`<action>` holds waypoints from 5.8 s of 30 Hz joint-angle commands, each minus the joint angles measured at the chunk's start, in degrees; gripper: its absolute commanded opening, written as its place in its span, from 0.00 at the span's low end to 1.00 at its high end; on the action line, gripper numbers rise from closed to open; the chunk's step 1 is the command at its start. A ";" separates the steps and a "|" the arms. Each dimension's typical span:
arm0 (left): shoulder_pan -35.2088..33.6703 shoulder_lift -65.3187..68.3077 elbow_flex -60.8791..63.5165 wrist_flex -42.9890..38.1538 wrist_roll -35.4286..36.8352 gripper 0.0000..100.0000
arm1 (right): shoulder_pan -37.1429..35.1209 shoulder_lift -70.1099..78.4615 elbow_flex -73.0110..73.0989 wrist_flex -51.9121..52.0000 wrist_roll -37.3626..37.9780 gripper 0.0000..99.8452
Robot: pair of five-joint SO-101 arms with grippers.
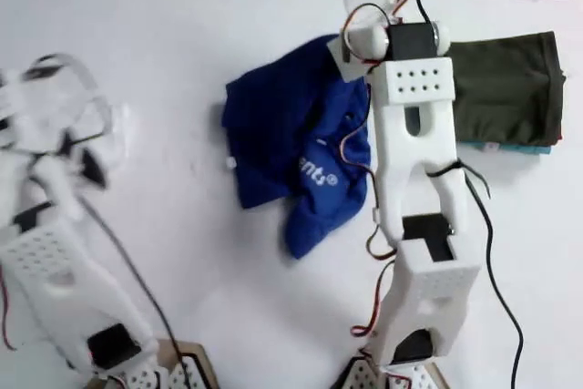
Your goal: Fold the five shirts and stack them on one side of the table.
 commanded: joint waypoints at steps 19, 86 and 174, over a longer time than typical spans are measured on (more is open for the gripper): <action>39.30 -5.45 4.09 -0.88 42.64 0.25 | 6.11 -27.74 -2.29 17.63 0.18 0.34; 4.22 -12.66 23.96 -9.32 21.63 0.03 | -32.66 -4.00 37.36 -5.67 -14.77 0.34; 1.85 -8.09 12.44 -0.70 21.71 0.03 | -42.24 6.20 46.33 -14.64 -4.66 0.24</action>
